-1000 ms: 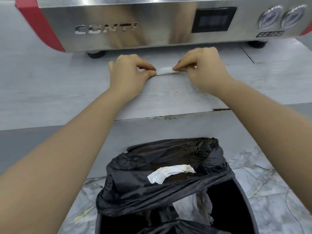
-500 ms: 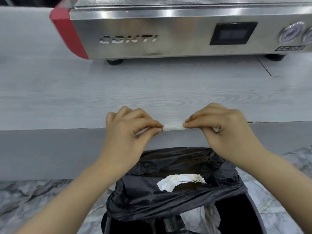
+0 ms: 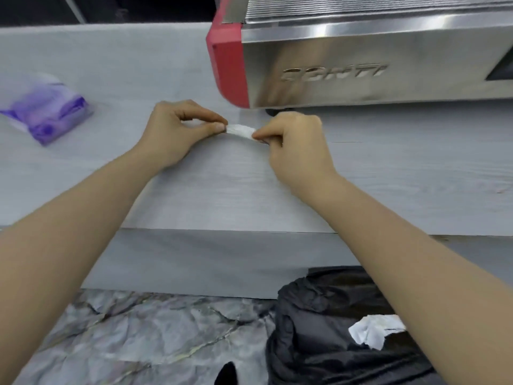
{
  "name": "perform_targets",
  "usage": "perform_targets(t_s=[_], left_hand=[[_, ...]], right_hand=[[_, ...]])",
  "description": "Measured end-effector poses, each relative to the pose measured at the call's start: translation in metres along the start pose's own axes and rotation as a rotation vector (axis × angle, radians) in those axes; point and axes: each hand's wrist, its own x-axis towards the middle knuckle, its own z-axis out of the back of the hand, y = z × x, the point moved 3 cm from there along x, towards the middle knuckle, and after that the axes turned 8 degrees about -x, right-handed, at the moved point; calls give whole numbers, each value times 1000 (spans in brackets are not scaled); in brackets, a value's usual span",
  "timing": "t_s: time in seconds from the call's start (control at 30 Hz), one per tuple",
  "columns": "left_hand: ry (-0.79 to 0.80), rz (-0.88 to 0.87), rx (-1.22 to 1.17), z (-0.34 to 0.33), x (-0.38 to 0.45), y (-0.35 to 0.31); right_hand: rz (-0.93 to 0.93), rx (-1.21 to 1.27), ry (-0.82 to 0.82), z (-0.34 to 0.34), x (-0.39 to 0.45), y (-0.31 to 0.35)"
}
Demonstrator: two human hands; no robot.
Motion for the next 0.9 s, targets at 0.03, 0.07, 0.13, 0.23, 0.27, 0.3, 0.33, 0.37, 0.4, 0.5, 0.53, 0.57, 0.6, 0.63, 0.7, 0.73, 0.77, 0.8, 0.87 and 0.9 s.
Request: perform_targets(t_s=[0.03, 0.07, 0.13, 0.23, 0.27, 0.3, 0.33, 0.37, 0.4, 0.5, 0.53, 0.57, 0.6, 0.63, 0.7, 0.73, 0.77, 0.8, 0.87, 0.9], left_hand=[[19, -9, 11, 8, 10, 9], [36, -12, 19, 16, 21, 17], [77, -13, 19, 27, 40, 32], [139, -17, 17, 33, 56, 48], [150, -29, 21, 33, 58, 51], [154, -47, 24, 34, 57, 53], [155, -64, 28, 35, 54, 53], [158, -82, 31, 38, 48, 53], [163, -100, 38, 41, 39, 53], [189, -155, 68, 52, -3, 48], [201, -164, 73, 55, -20, 46], [214, -179, 81, 58, -36, 42], [227, -199, 95, 59, -51, 38], [241, -216, 111, 59, -63, 33], [273, -230, 129, 57, -75, 25], [286, -230, 121, 55, -74, 23], [294, -219, 89, 51, -68, 19], [287, -191, 29, 45, -59, 17], [225, -136, -94, 30, -31, 12], [188, -124, -123, 21, -15, 12]], right_hand=[[11, -27, -6, -10, 5, 9], [16, -52, -12, -18, 11, 18], [-25, -116, -19, -32, 23, 32], [-50, -226, -16, -48, 28, 38], [-31, -238, -2, -51, 27, 39], [-9, -235, 7, -53, 23, 39], [9, -227, 12, -53, 20, 39], [24, -222, 21, -52, 18, 39], [40, -215, 36, -48, 15, 40], [141, -156, 95, -32, -7, 50], [178, -130, 106, -25, -19, 54], [204, -108, 114, -18, -33, 59], [220, -91, 121, -12, -46, 63], [225, -76, 128, -7, -58, 67], [207, -45, 137, -1, -70, 70], [197, -33, 131, 3, -70, 68], [180, -32, 114, 6, -66, 64], [153, -39, 87, 10, -59, 58], [94, -81, 6, 17, -39, 42], [70, -111, -39, 19, -28, 33]])
